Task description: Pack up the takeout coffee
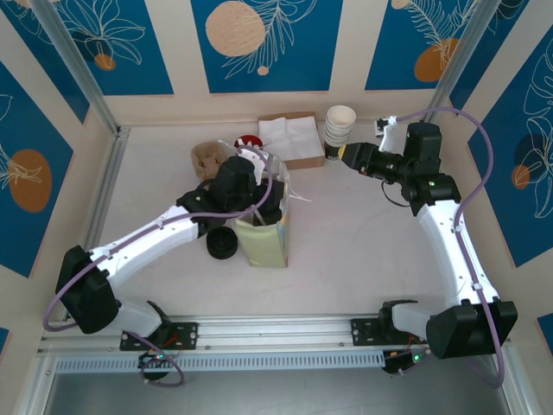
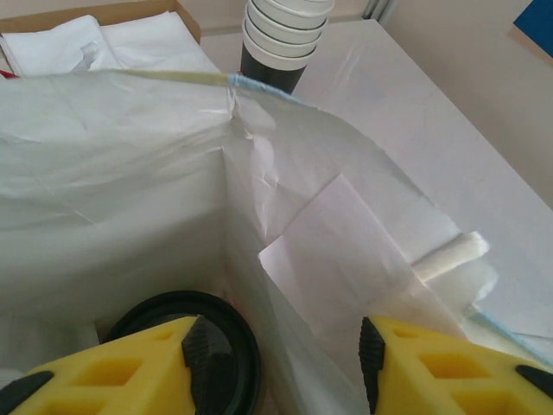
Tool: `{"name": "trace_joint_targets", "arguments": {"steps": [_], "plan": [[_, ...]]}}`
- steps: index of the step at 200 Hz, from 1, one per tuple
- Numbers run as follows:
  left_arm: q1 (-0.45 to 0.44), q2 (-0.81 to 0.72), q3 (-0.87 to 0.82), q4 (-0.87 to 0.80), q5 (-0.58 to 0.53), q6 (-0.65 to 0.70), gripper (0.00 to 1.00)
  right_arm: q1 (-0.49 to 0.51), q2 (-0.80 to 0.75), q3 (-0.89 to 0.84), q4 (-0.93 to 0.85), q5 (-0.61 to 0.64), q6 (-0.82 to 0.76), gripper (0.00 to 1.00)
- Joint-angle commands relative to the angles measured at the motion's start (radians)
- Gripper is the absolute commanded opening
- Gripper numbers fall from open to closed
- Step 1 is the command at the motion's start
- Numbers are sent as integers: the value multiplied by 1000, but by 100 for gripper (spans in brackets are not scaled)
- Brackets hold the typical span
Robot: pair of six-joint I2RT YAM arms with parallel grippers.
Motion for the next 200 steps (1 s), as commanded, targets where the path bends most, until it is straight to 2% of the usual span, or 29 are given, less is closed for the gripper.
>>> {"name": "trace_joint_targets", "arguments": {"steps": [1,60,92,119,174,200], "plan": [[-11,-11,65,-72,-23,25,54,6,-13,-12,10,-21,8,33],[-14,-55,217,-216,41,75,65,40,10,9,16,16,8,32],[-13,-86,294,-305,45,100,68,130,87,70,-6,157,17,32],[-13,-106,351,-399,-3,115,69,220,199,164,-54,317,16,33],[-9,-174,340,-513,-109,127,75,336,456,398,-98,599,-46,34],[-9,-234,308,-533,-121,116,76,364,592,519,-91,662,-114,36]]}}
